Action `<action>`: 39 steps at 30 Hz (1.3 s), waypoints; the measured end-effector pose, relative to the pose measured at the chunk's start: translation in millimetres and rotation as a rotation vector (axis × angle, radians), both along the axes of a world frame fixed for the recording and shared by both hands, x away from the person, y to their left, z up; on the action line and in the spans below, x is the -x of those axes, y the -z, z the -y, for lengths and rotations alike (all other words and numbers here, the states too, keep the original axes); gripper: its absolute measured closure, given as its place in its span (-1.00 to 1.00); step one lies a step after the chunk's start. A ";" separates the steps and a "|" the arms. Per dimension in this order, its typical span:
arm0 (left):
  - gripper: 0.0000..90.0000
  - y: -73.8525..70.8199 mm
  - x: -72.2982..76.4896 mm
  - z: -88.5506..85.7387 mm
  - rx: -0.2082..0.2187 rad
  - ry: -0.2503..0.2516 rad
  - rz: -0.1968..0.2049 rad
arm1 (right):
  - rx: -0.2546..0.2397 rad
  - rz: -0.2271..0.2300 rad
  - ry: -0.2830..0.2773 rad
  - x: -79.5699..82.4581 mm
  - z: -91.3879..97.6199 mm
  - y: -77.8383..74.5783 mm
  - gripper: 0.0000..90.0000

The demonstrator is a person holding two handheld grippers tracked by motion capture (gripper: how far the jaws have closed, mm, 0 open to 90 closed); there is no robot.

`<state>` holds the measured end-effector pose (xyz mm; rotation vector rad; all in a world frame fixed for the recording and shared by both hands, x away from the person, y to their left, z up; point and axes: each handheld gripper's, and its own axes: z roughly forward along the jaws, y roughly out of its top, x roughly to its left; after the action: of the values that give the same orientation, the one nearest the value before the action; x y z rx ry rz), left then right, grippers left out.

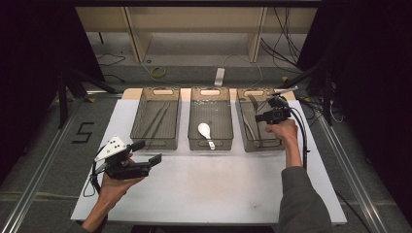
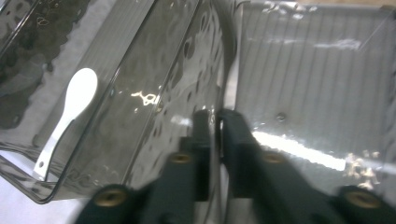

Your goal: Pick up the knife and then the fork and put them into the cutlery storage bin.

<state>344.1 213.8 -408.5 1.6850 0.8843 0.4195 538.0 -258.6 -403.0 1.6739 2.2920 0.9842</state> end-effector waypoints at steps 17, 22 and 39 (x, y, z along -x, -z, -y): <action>-0.66 0.2 -0.2 0.1 0.012 0.001 -0.007 | -0.112 0.139 -0.086 37.8 -8.7 -21.2 -0.04; -0.66 0.8 -0.6 0.0 0.019 0.003 -0.016 | -0.153 0.197 -0.113 59.2 -14.3 -21.7 -0.19; -0.66 0.6 -0.8 0.9 0.050 0.028 -0.037 | -0.216 0.312 -0.208 120.8 -37.8 -13.7 -0.32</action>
<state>344.8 213.0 -409.1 1.6621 0.8899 0.3453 417.2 -220.8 -389.3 1.2511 2.2431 1.4675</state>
